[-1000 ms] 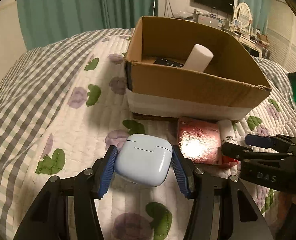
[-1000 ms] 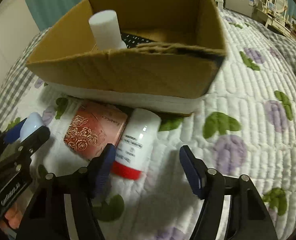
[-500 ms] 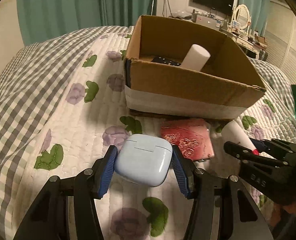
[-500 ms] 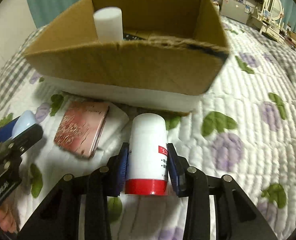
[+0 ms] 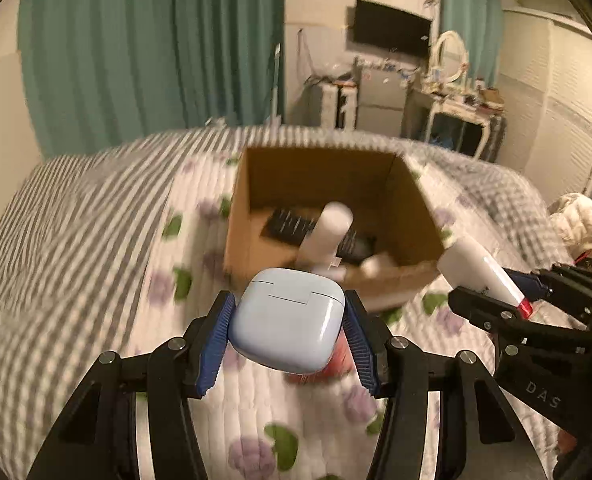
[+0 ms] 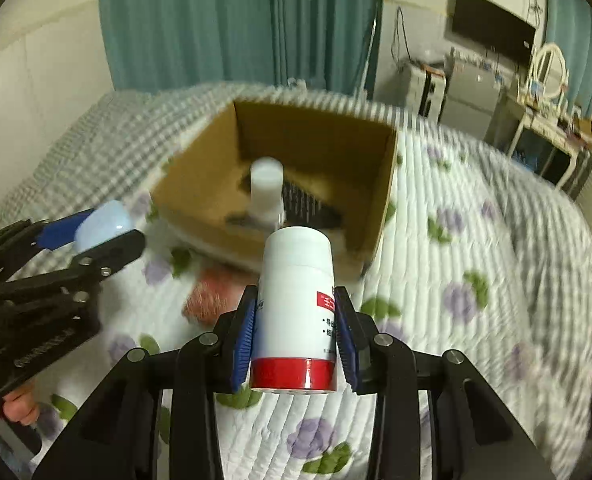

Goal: Organize rigid objects
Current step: 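Carry the earbud case and bottle into the box and open both tools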

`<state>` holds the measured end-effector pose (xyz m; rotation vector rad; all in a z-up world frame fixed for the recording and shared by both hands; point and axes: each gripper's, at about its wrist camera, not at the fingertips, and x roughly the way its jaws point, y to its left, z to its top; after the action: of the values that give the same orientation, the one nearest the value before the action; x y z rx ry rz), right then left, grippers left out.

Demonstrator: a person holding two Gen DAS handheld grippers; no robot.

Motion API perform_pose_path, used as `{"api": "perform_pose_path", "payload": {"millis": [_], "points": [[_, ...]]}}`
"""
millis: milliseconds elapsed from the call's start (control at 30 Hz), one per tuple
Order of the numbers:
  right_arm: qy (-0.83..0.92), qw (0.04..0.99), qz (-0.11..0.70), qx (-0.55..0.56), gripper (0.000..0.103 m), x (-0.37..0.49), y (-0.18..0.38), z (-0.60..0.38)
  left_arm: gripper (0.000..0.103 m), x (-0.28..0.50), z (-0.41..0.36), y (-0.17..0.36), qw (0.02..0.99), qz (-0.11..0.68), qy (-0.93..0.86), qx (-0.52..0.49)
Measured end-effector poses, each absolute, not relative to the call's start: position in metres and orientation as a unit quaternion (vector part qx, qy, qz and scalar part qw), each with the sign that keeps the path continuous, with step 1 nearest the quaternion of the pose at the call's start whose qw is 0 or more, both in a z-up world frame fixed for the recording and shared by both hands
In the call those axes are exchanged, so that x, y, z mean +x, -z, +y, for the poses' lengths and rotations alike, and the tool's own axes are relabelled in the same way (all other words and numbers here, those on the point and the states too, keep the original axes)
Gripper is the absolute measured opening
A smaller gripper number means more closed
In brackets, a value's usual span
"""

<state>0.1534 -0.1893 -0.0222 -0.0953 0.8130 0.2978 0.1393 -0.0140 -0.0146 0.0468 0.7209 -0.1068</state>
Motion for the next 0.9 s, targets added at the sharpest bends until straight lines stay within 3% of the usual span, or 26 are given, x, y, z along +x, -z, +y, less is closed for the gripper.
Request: {"api": "perform_pose_path", "payload": {"millis": [333,533,767,867,900], "points": [[-0.143,0.924,0.350,-0.050,0.036,0.215,-0.028,-0.192,0.055,0.235,-0.017,0.005,0.937,0.340,0.066,0.033],[-0.144,0.921,0.360,-0.048,0.036,0.256,-0.007,-0.194,0.055,0.287,-0.009,0.042,0.925,0.375,0.060,0.010],[-0.153,0.914,0.374,-0.033,0.036,0.280,0.029,-0.199,0.056,0.297,-0.019,0.064,0.923,0.377,0.059,0.038],[-0.156,0.914,0.374,-0.028,0.036,0.283,0.035,-0.201,0.060,0.301,-0.017,0.061,0.926,0.372,0.058,0.036],[-0.155,0.914,0.374,-0.027,0.036,0.284,0.035,-0.202,0.068,0.301,-0.017,0.058,0.927,0.368,0.058,0.036]]}}
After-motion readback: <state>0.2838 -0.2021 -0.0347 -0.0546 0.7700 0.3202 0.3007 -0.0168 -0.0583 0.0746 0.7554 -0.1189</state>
